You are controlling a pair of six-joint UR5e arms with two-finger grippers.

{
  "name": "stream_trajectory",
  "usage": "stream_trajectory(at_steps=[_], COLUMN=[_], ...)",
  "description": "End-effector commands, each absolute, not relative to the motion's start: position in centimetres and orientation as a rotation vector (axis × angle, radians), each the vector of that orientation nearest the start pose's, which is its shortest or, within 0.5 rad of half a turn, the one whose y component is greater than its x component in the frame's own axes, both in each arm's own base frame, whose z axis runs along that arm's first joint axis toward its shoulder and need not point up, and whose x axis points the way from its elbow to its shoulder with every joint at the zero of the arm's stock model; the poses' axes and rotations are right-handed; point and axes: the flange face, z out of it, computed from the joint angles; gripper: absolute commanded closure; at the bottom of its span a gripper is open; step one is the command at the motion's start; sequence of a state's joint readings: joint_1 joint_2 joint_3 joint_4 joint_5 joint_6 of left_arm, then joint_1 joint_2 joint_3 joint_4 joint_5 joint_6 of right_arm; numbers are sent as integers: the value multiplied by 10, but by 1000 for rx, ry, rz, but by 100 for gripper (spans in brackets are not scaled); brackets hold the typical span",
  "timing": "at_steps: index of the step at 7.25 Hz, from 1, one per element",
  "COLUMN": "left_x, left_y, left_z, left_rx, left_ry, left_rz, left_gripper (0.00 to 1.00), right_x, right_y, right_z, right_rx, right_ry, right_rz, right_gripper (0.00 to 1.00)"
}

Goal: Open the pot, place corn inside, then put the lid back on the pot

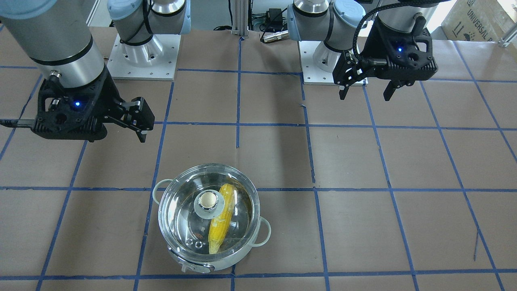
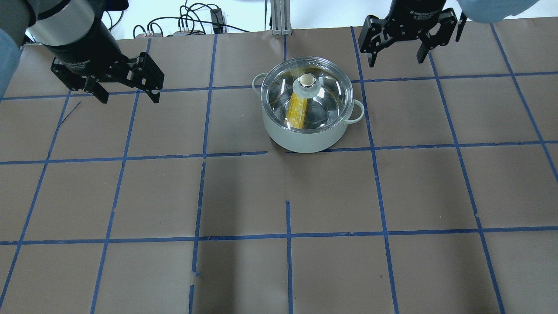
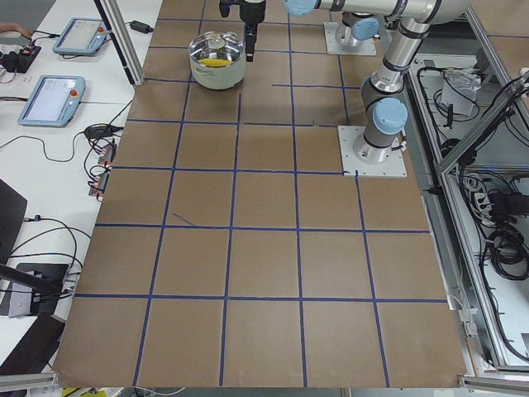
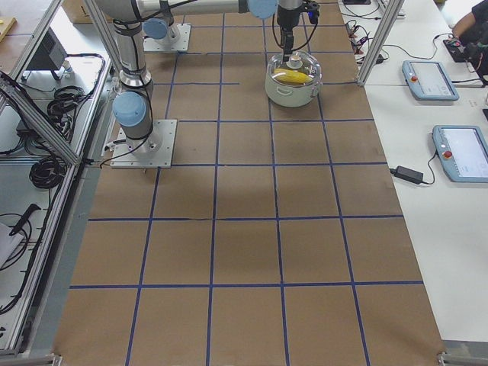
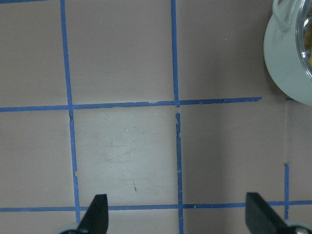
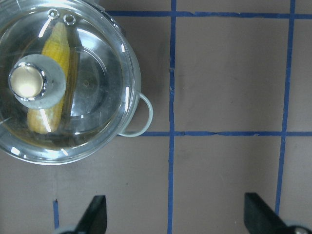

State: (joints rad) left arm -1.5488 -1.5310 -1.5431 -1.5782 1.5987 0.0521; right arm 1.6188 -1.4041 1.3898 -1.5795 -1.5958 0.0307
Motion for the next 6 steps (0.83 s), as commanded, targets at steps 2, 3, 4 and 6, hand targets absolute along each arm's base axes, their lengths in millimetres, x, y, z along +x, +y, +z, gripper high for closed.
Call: stream_trajectory(at_steps=[2, 3, 4, 6], left_x=[-118, -117, -117, -116], left_y=[-492, -495, -504, -516], left_z=[518, 522, 525, 531], left_rx=[0, -6, -6, -3], left_ry=[3104, 3102, 3102, 3098], left_rz=[-49, -56, -58, -32], left_gripper=[0, 0, 0, 0], right_x=[154, 156, 156, 157], right_y=[-546, -547, -546, -546], right_z=[478, 481, 481, 480], right_rx=[-22, -22, -22, -22], right_ry=[3167, 3166, 3166, 3160], right_rz=[-6, -16, -16, -13], right_gripper=[0, 0, 0, 0])
